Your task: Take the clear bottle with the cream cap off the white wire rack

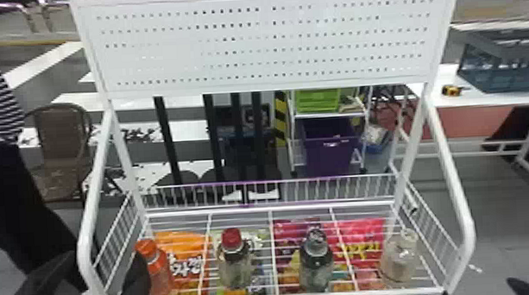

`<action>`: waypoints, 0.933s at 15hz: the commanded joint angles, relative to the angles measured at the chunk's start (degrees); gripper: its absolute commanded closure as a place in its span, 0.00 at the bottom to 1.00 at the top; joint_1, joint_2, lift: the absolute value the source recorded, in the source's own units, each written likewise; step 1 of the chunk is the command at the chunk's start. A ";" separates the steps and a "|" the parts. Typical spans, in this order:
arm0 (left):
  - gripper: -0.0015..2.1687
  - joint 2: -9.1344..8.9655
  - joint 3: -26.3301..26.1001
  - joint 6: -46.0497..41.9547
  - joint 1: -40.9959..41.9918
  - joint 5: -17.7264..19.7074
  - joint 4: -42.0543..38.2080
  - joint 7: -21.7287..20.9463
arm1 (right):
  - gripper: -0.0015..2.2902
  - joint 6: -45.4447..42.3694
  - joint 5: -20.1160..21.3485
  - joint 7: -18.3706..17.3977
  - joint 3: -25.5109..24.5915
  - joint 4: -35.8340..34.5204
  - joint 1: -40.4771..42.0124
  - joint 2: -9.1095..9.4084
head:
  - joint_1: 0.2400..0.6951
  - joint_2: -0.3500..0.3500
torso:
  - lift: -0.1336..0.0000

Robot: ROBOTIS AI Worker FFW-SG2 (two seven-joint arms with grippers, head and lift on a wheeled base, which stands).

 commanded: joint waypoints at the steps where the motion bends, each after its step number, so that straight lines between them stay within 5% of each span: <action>1: 0.07 0.01 -0.27 1.07 0.00 -0.09 0.13 0.00 | 0.04 -6.21 1.14 0.01 0.27 10.94 -5.18 0.05 | 0.57 0.50 | 1.00; 7: 0.07 0.10 -2.73 5.64 -0.70 -2.12 -0.66 0.53 | 0.04 -5.86 4.83 -0.95 2.20 30.10 -19.59 0.05 | 0.57 0.50 | 1.00; 14: 0.07 0.36 -3.43 8.63 -1.14 -3.35 -1.72 0.70 | 0.04 -5.69 5.18 -3.94 3.34 40.03 -28.29 -0.44 | 0.57 0.50 | 1.00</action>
